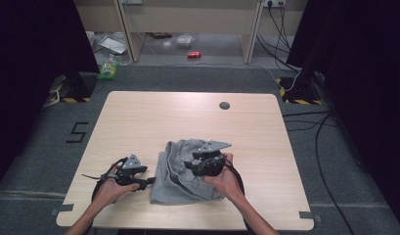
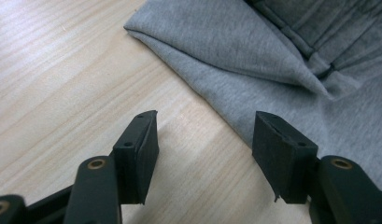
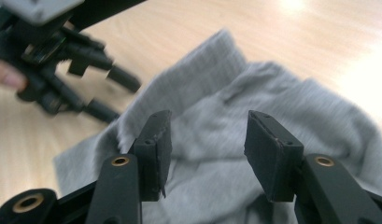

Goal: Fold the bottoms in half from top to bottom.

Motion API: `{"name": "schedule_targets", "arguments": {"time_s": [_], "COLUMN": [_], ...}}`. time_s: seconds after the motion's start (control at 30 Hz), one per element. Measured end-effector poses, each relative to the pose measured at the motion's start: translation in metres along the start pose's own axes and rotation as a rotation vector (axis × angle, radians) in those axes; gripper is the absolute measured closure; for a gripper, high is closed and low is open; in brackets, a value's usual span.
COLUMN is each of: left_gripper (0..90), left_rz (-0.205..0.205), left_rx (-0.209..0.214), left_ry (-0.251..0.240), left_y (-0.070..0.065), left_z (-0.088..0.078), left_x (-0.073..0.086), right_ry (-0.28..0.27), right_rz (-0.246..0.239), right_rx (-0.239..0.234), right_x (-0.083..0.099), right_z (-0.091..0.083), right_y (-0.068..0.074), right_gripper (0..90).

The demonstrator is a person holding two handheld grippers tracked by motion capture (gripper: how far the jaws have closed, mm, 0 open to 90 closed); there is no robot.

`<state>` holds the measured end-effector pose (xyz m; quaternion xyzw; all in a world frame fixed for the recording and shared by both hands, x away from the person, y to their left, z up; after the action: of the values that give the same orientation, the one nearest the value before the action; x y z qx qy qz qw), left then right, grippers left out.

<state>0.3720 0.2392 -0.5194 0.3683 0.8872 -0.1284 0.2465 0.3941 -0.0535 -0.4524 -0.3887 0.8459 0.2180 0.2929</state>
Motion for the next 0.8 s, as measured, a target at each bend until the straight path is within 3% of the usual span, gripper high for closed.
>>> {"name": "schedule_targets", "arguments": {"time_s": [0.13,0.5,0.8], "left_gripper": [40.1,40.4,40.3], "left_rz": [0.002,0.006,0.007], "left_rx": [-0.017,-0.013,-0.013], "left_ry": [-0.004,-0.013,-0.017], "left_y": [-0.002,-0.001,-0.001], "left_z": [0.000,0.001,0.001], "left_x": [0.001,0.002,0.002], "right_ry": [0.000,0.003,0.003], "right_rz": [-0.001,0.073,0.082], "right_rx": [0.008,0.015,-0.006], "right_x": [-0.013,-0.043,-0.065], "right_z": [0.002,0.012,0.029], "right_y": [-0.006,-0.030,-0.031], "right_gripper": [49.5,47.1,47.1]}}
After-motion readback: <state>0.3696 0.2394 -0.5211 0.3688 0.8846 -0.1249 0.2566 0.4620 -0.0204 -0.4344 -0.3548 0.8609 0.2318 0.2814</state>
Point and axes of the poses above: each handheld gripper's, and its own axes: z roughly forward along the jaws, x roughly out of its underside, y roughly to its left, the point moved 1 cm from there along z, roughly forward along the jaws, and after that the axes turned 13 degrees about y, right-handed, at the moved point
